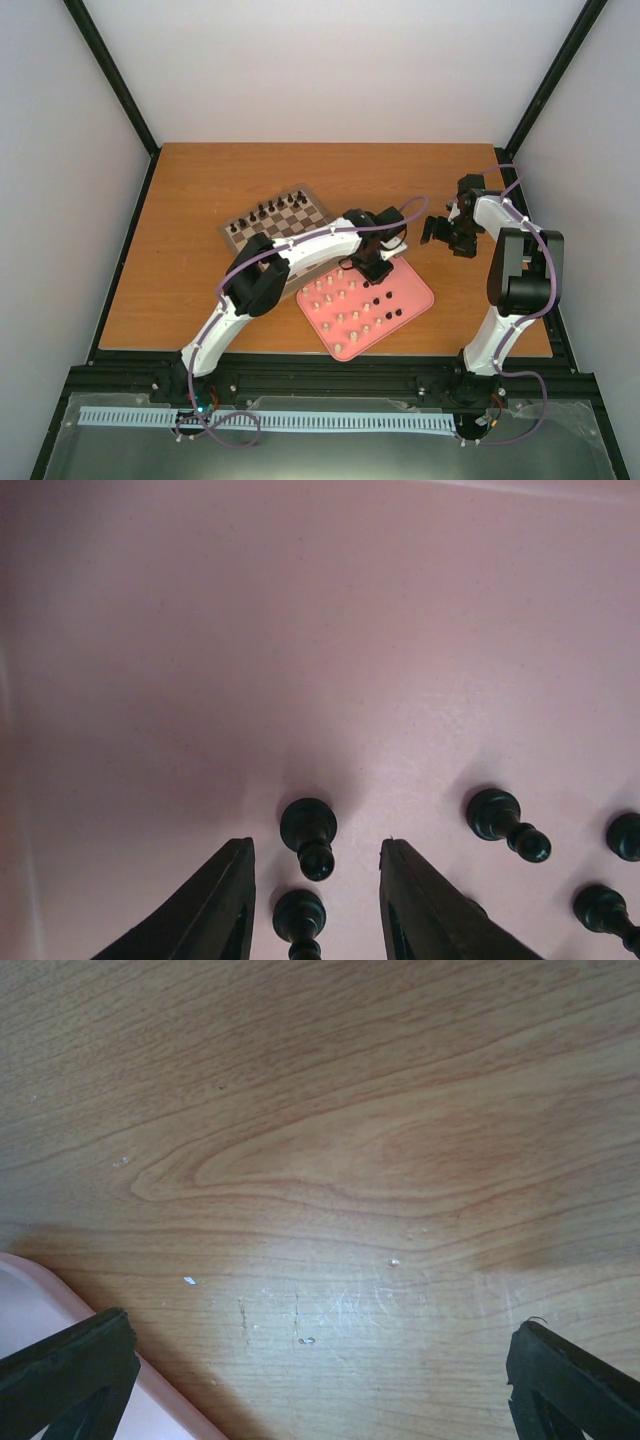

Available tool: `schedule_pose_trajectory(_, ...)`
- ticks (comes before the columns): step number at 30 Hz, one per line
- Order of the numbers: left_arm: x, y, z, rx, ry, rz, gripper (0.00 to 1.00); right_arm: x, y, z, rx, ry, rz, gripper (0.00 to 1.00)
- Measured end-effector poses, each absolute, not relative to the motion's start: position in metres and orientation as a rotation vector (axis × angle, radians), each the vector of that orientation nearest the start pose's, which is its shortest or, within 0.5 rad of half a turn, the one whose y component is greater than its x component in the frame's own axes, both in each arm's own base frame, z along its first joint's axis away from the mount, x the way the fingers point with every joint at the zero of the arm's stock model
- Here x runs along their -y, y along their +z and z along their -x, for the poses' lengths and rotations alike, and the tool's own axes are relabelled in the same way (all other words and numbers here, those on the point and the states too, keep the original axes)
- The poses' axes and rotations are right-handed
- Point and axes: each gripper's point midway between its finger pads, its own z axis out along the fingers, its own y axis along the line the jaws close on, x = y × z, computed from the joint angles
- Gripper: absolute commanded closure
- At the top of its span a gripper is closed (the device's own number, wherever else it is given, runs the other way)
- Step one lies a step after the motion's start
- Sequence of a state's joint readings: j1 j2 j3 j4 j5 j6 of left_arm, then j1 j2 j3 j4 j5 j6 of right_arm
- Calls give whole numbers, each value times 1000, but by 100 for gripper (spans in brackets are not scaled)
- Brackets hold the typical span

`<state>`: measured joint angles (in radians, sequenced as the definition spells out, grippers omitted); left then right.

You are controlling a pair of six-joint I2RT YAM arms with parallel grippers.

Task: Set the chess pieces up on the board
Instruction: Pick up the chess piece from the storage box.

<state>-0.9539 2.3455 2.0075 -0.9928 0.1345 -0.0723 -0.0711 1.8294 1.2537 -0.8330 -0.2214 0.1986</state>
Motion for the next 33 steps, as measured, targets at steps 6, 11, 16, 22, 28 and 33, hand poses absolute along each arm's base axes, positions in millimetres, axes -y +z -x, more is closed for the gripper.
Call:
schedule_pose_trajectory(6,432,34,-278,-2696,-345,-1296,70,-12,47,-366,-2951,345,-373,0)
schedule_pose_trajectory(11,433,31,-278,-2701,-347,-1298,77,-12,47,-366,-2951,345,-373,0)
schedule_pose_trajectory(16,434,32,-279,-2695,-350,-1296,91,-12,47,-366,-2951,345,-373,0)
schedule_pose_trajectory(22,437,32,-281,-2690,-353,-1293,96,-12,47,-366,-2951,345,-373,0)
schedule_pose_trajectory(28,436,35,-283,-2687,-337,-1287,98,-12,47,-366,-2951,345,-373,0)
schedule_pose_trajectory(33,431,55,-305,-2661,-298,-1217,99,-12,47,-367,-2950,345,-373,0)
